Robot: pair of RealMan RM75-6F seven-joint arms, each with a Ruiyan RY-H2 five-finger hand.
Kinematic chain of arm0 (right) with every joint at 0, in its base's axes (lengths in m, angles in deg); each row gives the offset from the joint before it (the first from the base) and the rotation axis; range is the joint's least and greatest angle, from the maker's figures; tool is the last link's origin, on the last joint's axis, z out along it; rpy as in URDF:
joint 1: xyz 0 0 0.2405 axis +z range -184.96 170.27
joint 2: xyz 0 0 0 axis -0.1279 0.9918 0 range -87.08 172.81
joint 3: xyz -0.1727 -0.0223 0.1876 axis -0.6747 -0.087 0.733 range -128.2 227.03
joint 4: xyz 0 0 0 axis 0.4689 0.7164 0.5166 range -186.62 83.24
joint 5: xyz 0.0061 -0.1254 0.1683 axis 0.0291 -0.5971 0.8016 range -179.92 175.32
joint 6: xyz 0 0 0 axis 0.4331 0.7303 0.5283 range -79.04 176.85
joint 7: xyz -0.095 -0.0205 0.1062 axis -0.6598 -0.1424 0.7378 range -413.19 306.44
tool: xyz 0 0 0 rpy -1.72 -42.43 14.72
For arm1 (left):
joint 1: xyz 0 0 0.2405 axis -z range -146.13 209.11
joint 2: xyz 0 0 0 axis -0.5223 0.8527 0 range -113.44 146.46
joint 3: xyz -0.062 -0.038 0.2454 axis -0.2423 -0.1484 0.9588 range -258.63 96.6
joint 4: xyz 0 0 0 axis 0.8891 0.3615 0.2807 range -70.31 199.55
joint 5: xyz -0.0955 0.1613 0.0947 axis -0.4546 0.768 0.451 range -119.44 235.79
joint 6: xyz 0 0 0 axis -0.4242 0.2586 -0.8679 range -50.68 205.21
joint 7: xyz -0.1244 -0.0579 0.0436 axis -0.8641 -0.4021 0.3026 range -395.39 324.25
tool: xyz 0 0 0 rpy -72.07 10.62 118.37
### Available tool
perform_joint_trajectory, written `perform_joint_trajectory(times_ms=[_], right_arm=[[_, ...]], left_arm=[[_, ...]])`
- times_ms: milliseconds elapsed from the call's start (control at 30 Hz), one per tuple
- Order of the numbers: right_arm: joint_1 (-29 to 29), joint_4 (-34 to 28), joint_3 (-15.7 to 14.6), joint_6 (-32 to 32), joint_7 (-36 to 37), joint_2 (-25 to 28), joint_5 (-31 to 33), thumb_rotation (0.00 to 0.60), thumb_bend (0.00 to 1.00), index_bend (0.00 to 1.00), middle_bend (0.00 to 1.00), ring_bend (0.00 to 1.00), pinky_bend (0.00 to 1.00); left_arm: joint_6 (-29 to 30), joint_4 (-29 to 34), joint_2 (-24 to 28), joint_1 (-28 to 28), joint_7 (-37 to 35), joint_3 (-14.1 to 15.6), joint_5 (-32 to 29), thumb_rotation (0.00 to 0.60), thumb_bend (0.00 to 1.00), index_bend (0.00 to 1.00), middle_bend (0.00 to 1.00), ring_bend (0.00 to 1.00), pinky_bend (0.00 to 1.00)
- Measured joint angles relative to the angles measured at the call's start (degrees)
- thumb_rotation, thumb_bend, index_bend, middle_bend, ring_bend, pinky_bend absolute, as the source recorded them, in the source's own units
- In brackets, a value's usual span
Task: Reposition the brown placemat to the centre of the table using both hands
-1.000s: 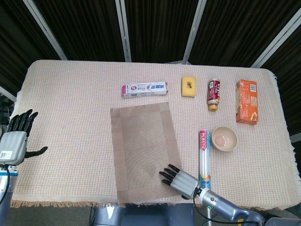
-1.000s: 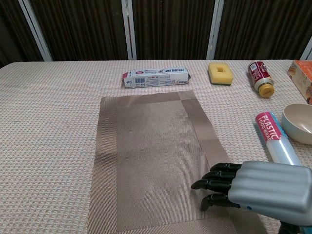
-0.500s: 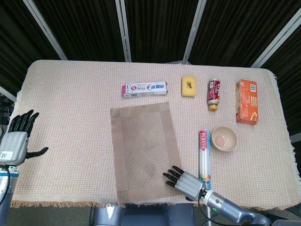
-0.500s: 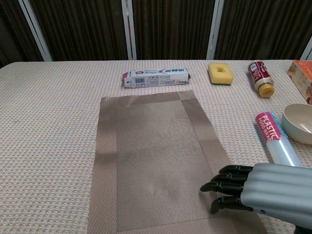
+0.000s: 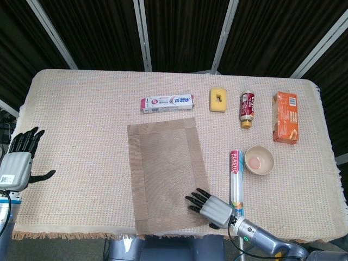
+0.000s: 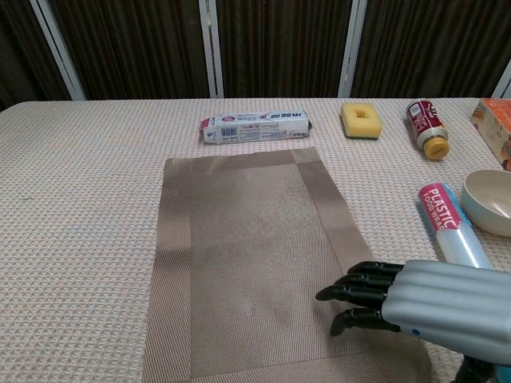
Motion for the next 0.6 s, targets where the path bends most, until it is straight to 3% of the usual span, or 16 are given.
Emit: perform_joint_trajectory(times_ms=[333, 600], right_arm=[[0.7, -0.1, 0.1, 1.9, 2.3, 0.5, -0.7, 0.600, 0.32, 0.23, 0.00, 0.00, 0.00], [0.8, -0.7, 0.0, 3.8, 4.1, 1.3, -1.5, 0.600, 0.42, 0.49, 0.00, 0.00, 0.00]], left_arm=[[0.0, 0.1, 0.0, -0.1, 0.1, 0.0, 0.2, 0.600, 0.04, 0.00, 0.00, 0.00, 0.00], [-0.4, 0.4, -0.1, -0.1, 0.2, 0.0, -0.1, 0.600, 0.04, 0.00, 0.00, 0.00, 0.00]])
